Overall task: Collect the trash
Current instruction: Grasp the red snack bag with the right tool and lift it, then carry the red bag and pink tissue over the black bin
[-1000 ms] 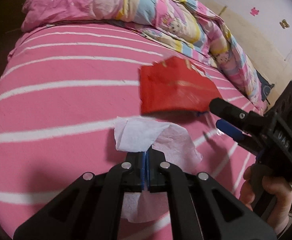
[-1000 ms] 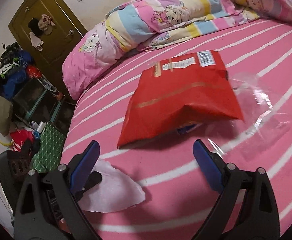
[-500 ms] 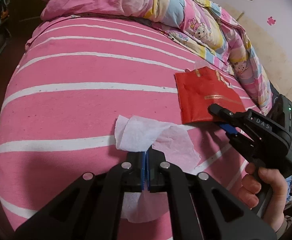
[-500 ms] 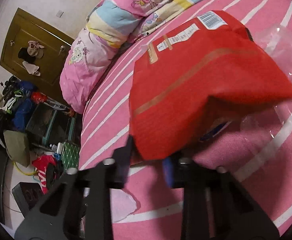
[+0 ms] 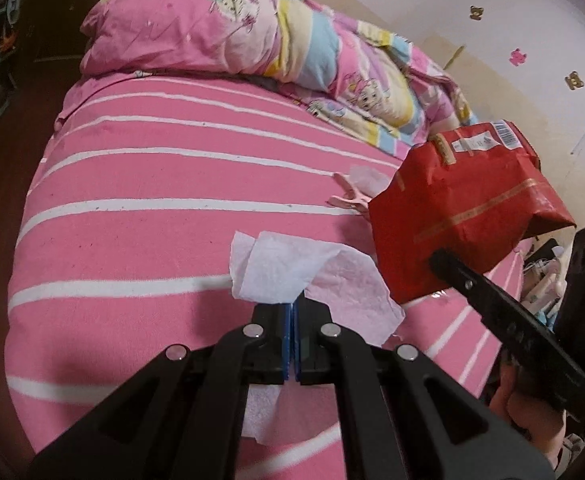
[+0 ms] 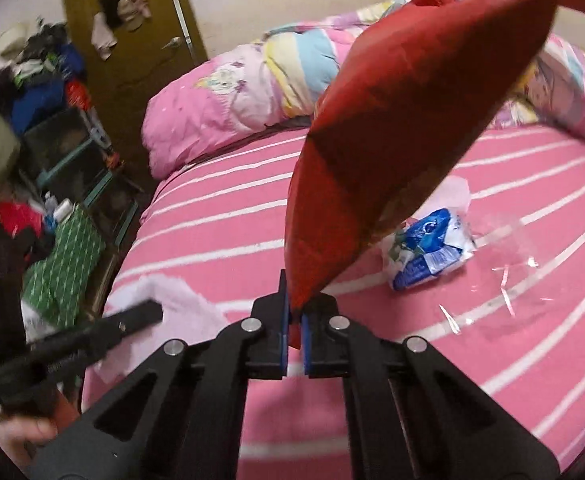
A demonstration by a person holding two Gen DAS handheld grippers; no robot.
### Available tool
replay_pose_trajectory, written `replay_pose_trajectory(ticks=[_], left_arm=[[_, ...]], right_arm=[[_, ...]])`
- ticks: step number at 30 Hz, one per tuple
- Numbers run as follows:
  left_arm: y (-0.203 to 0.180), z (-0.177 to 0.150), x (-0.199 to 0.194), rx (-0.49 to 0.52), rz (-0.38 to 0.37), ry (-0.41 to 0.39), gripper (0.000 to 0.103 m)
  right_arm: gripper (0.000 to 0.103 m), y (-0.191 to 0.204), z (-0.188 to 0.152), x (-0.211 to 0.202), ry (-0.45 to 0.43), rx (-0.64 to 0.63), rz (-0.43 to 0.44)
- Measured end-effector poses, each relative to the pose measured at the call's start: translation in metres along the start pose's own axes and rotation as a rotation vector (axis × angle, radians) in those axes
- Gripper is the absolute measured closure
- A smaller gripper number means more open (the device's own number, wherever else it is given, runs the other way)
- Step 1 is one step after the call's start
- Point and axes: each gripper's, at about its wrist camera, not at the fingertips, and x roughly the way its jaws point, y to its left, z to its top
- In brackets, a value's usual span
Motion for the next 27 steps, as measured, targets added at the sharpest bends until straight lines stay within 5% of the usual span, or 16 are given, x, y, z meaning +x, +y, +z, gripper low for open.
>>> replay_pose_trajectory(ticks=[15,27], left_arm=[[-0.082,-0.038,-0.085,0.001,-0.121,-0.075,0.102],[-0.188,-0.100,-0.094,0.072,-0.258,0.033,0.102]], right_arm=[[0.098,-0.014,-0.048,-0.151,-0.049,-0.050,-0.053],[0.098,-0.063,-0.103,-0.249,-0.087,0.004,-0.183]])
